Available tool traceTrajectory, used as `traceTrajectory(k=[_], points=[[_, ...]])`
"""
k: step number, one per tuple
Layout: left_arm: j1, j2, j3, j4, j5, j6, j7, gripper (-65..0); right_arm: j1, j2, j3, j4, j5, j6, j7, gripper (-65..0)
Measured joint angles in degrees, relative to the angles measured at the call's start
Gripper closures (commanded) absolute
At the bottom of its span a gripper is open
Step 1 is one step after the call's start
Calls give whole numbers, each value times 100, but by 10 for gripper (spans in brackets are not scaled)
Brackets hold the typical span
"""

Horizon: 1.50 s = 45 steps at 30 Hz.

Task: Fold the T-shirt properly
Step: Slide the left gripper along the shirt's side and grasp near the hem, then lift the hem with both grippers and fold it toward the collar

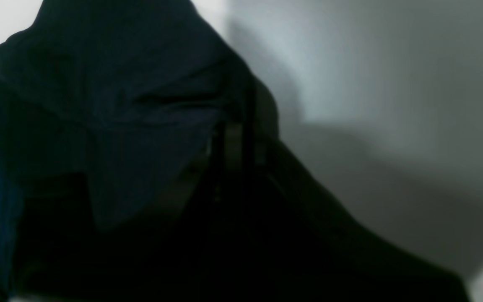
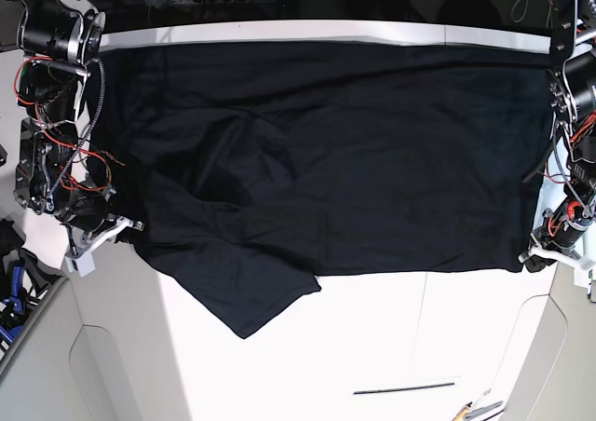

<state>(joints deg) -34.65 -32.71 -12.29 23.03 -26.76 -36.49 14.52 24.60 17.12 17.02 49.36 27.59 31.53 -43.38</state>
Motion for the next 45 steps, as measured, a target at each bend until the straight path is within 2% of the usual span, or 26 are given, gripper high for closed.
traceTrajectory(k=[1, 2, 5, 8, 26, 29, 32, 34, 35, 41, 45], points=[[4, 2, 0, 0, 201, 0, -83, -279, 0, -2, 0, 0, 2, 2, 0, 0], [20, 2, 0, 0, 334, 2, -153, -303, 0, 0, 0, 0, 2, 2, 2, 0], [85, 4, 0, 9, 431, 391, -262, -304, 0, 0, 0, 0, -26, 2, 2, 0], [247, 4, 0, 11, 439, 481, -328, -304, 0, 4, 0, 0, -57, 0, 0, 0], [352, 352, -11, 35, 363, 566, -520, -295, 0, 17, 0, 0, -59, 0, 4, 0], [352, 350, -11, 35, 363, 566, -518, -231, 0, 17, 0, 0, -59, 0, 2, 0], [354, 352, -11, 33, 380, 557, -538, -110, 0, 15, 0, 0, -61, 2, 2, 0], [374, 352, -9, 33, 535, 321, -667, -18, 0, 17, 0, 0, -59, 0, 2, 0], [387, 354, -9, 33, 599, 173, -715, 0, 0, 15, 0, 0, -59, 0, 0, 0], [402, 369, -9, 31, 763, -260, -990, 0, -15, 17, 0, 61, -17, 2, -114, 0], [417, 260, -7, 72, 737, -264, -992, 0, -94, 17, 0, 599, -37, 2, -350, 0]])
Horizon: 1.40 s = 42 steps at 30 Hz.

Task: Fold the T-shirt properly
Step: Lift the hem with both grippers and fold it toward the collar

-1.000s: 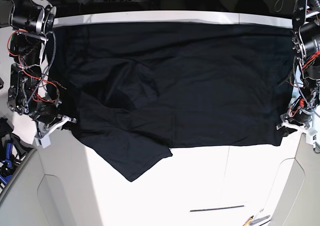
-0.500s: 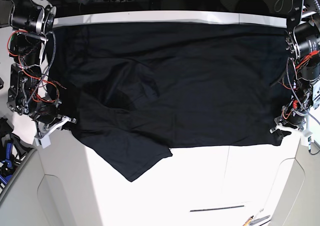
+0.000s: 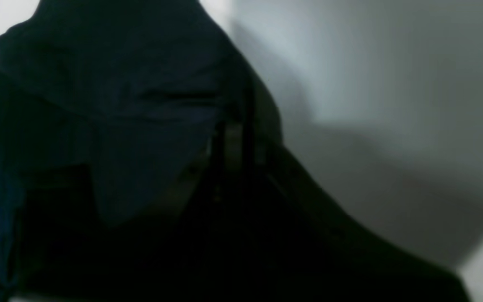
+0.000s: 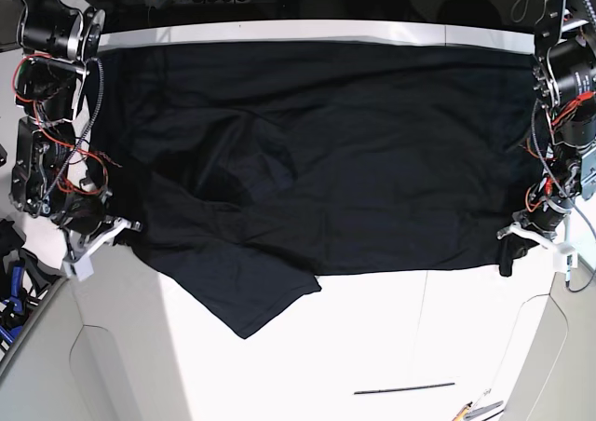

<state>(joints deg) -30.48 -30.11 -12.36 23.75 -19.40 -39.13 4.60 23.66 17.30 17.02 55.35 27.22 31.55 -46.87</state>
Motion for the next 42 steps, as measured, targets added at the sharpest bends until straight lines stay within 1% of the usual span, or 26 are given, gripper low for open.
traceTrajectory(k=[4, 6, 8, 11, 14, 17, 21, 25, 27, 29, 32, 34, 37, 42], points=[[35, -208, 2, 173, -282, -15, 4, 0, -251, -2, -4, 975, 173, 15, -151, 0], [118, -304, 2, 328, -603, -24, 96, 0, -503, -2, -4, 1497, 258, 2, -286, 0], [267, -358, 0, 533, -1176, -15, 476, 0, -802, -2, -4, 2024, 402, 4, -459, 0], [669, -433, 7, 1064, -2004, -7, 1187, 0, -1272, -2, -7, 2789, 411, 7, -603, 0], [1113, -511, -66, 1759, -2463, -13, 1611, 0, -1657, -2, -11, 3377, 400, 13, -710, 0], [1513, -498, -474, 2441, -2734, -24, 1947, 0, -1956, -2, -9, 3742, 258, 20, -726, 0], [2039, -496, -1215, 3156, -3182, -26, 2538, 0, -2221, -4, 107, 3919, 168, 22, -728, 0], [2522, -496, -1908, 3674, -3733, -33, 3202, 0, -2337, -4, 428, 3921, 170, 22, -741, 0], [2761, -496, -2155, 3864, -4122, -37, 3497, 0, -2341, -7, 651, 3921, 240, 26, -1058, 0], [2981, -494, -2354, 4037, -4448, -37, 3803, 0, -2354, -20, 918, 3921, 533, 26, -1362, 0], [3261, -498, -2583, 4227, -4756, -44, 4183, 0, -2367, -20, 1283, 3926, 1106, 22, -1687, 0], [3427, -496, -2682, 4299, -4894, -42, 4395, 0, -2369, -20, 1451, 3926, 1342, 22, -1775, 0], [3661, -498, -2743, 4356, -5084, -44, 4640, 0, -2455, -17, 1587, 3928, 1423, 22, -1871, 0], [3991, -498, -2741, 4363, -5346, -39, 4944, 0, -2833, -20, 1602, 3930, 1392, 22, -1899, 0]])
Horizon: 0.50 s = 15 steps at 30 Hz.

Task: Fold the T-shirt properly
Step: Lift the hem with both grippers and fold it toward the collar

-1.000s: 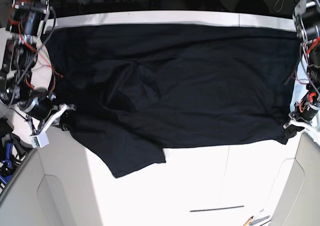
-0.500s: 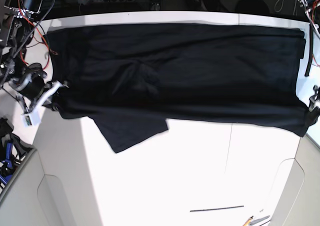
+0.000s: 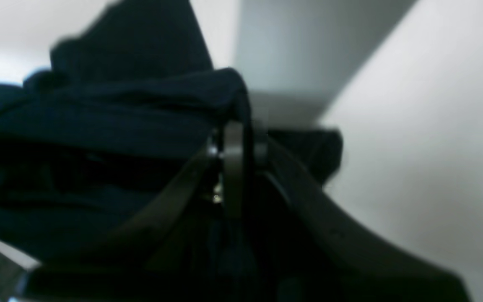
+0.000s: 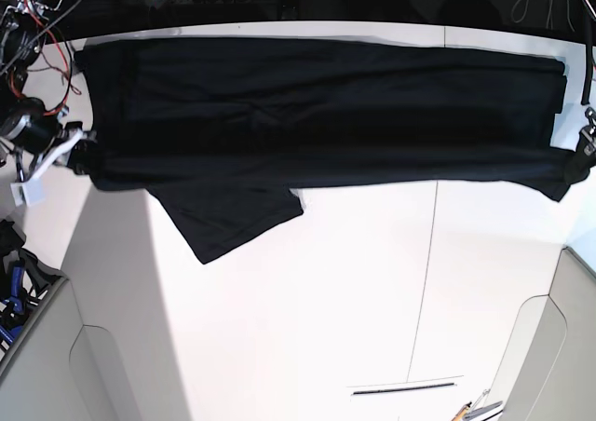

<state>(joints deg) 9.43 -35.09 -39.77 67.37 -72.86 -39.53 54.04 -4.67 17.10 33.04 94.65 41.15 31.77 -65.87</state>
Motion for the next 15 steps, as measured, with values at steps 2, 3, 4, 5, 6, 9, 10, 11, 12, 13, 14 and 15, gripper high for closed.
traceTrajectory(k=[2, 3, 4, 5, 6, 9, 10, 11, 12, 13, 14, 15], points=[[94, 0, 0, 0, -118, 2, 63, 0, -63, 0, 0, 0, -22, -2, -2, 0], [138, 0, -2, 2, -186, 2, 127, 0, -83, 2, 0, 2, -66, 0, 2, 0], [188, -2, -2, 2, -199, 2, 166, 0, -90, 2, 0, 2, -66, -2, 2, 0], [234, 0, -2, 2, -208, 2, 234, 0, -109, 2, 0, 2, -76, -2, 2, 0], [280, 0, -2, 2, -205, 4, 313, 0, -120, 2, 0, 2, -87, -2, 2, 0], [376, 0, -2, 2, -205, 2, 358, 0, -138, 2, 0, 0, -131, -2, 2, 0], [378, 0, -2, 2, -203, 4, 363, 0, -138, 2, 0, 0, -179, -2, 2, 0], [376, 0, -2, 2, -203, 2, 365, 0, -138, 2, 0, 0, -175, -2, 2, 0], [374, 0, -2, 2, -190, 4, 365, 0, -138, 2, 0, 2, -175, -2, 2, 0], [372, 0, -2, 2, -164, 4, 363, 0, -138, 2, 0, 2, -175, -2, 2, 0], [374, 0, -2, 2, -153, 2, 363, 0, -138, 2, 0, 0, -177, 0, 2, 0], [376, 0, -2, 2, -153, 4, 363, 0, -136, 2, 0, 0, -179, -2, 2, 0]])
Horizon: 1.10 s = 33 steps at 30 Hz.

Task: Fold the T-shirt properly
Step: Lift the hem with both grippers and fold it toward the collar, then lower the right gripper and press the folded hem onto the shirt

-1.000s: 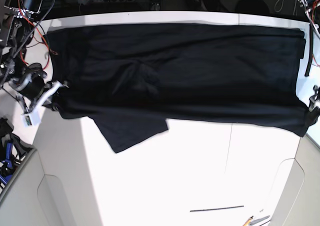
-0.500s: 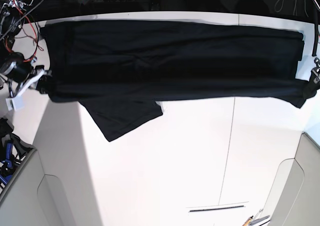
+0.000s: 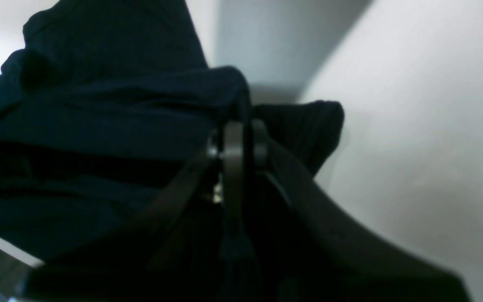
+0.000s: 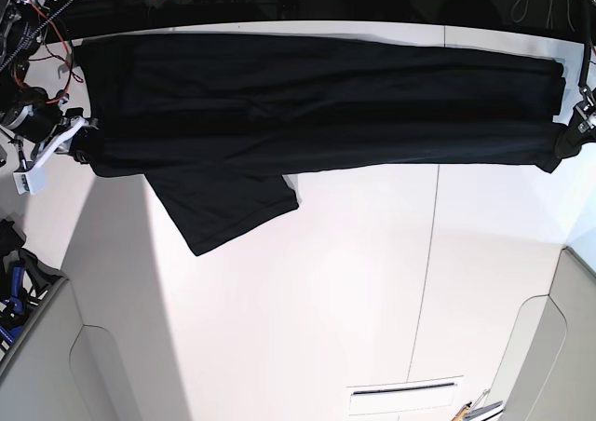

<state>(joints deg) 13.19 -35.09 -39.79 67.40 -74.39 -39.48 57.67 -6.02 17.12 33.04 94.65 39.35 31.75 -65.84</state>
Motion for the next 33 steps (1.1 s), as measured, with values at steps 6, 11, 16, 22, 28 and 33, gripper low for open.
traceTrajectory(k=[6, 11, 16, 22, 28, 33], points=[[-2, 0, 0, 0, 0, 0, 0, 0, -2, 0, 0, 0, -122, 0, -310, 0], [-2, 0, 0, 0, 0, 0, -2, 0, -2, 0, 0, 0, 264, 0, -407, 0], [-2, 0, 0, 0, 44, 0, -2, 0, -2, 2, 0, 0, 374, 0, -535, 0], [-2, 0, 0, 0, 61, 0, -2, 0, -101, 0, 0, 0, 350, 0, -597, 0], [-2, 0, 0, 0, 63, 0, 0, -89, -192, 0, 0, 0, -42, 0, -566, -151], [-2, 0, 0, 0, 96, 0, -2, -170, -192, 2, 0, 0, -46, -2, -472, -196]])
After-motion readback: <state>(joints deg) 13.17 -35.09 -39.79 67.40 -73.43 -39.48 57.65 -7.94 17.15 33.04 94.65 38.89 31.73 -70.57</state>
